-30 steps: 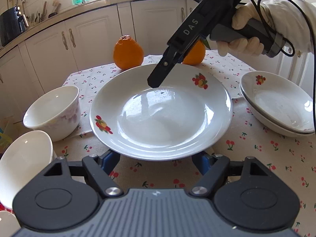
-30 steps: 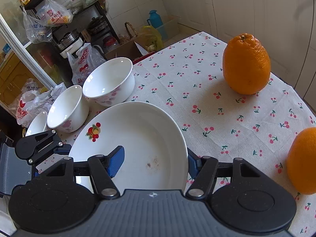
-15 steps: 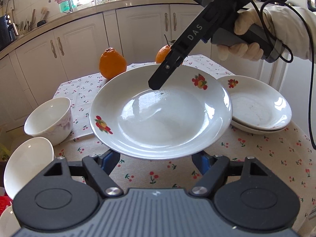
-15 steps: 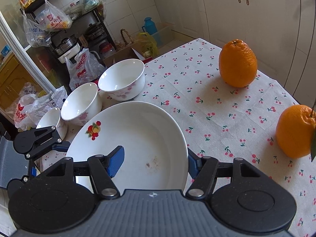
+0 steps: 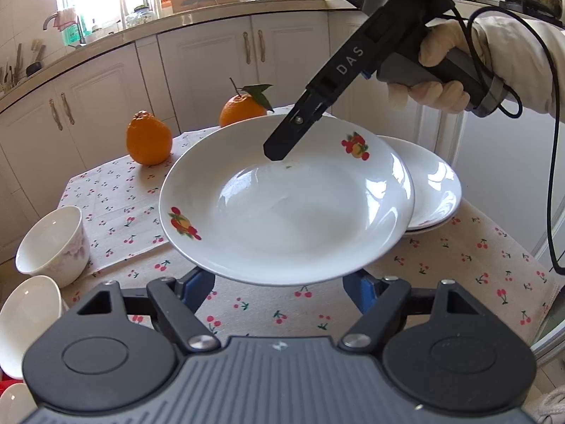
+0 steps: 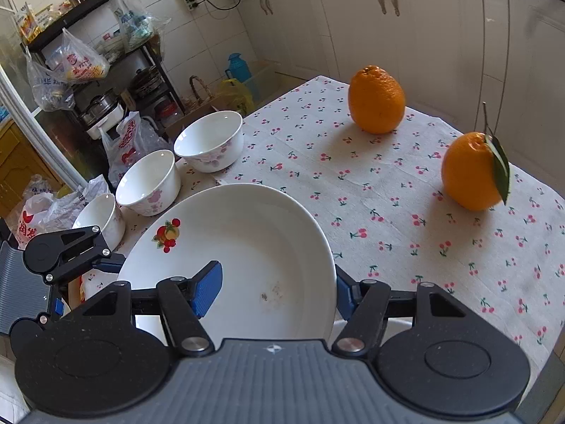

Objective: Organize plates and bowls
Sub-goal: 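Lift the plate with the right tool and carry it over the plate stack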

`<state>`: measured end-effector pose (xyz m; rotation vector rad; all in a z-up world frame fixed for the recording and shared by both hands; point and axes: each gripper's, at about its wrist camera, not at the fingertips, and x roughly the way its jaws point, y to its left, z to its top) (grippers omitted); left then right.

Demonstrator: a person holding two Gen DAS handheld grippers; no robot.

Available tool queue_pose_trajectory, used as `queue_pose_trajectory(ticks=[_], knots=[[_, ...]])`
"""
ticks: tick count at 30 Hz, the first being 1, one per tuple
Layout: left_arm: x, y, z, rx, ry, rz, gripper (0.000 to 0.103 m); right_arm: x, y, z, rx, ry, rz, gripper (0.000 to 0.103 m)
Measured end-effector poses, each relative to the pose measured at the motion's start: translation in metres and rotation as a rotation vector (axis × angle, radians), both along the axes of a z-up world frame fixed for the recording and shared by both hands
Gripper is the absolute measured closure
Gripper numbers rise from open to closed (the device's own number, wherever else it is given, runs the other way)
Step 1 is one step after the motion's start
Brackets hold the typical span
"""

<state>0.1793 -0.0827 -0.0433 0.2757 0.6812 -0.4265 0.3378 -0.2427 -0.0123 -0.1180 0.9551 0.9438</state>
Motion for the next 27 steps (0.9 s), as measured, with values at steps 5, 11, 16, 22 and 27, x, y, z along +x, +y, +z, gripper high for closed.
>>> queue_pose_trajectory(ticks=[5, 11, 16, 22, 27], knots=[[0.0, -0.014, -0.003, -0.006, 0.017, -0.062, 0.024, -0.016, -0.028, -0.002, 0.005, 0.003, -0.064, 0.033], [0.0, -0.036, -0.006, -0.012, 0.032, -0.128, 0.024, -0.03, -0.057, -0.006, -0.002, -0.001, -0.138, 0.032], [0.002, -0.05, -0.01, -0.007, 0.036, -0.177, 0.024, -0.036, -0.079, -0.01, -0.009, 0.004, -0.187, 0.032], [0.006, -0.065, -0.013, -0.008, 0.046, -0.214, 0.024, -0.039, -0.097, -0.017, -0.013, 0.013, -0.234, 0.032], [0.011, -0.071, -0.016, -0.011, 0.055, -0.228, 0.024, -0.039, -0.107, -0.025, -0.015, 0.021, -0.262, 0.032]])
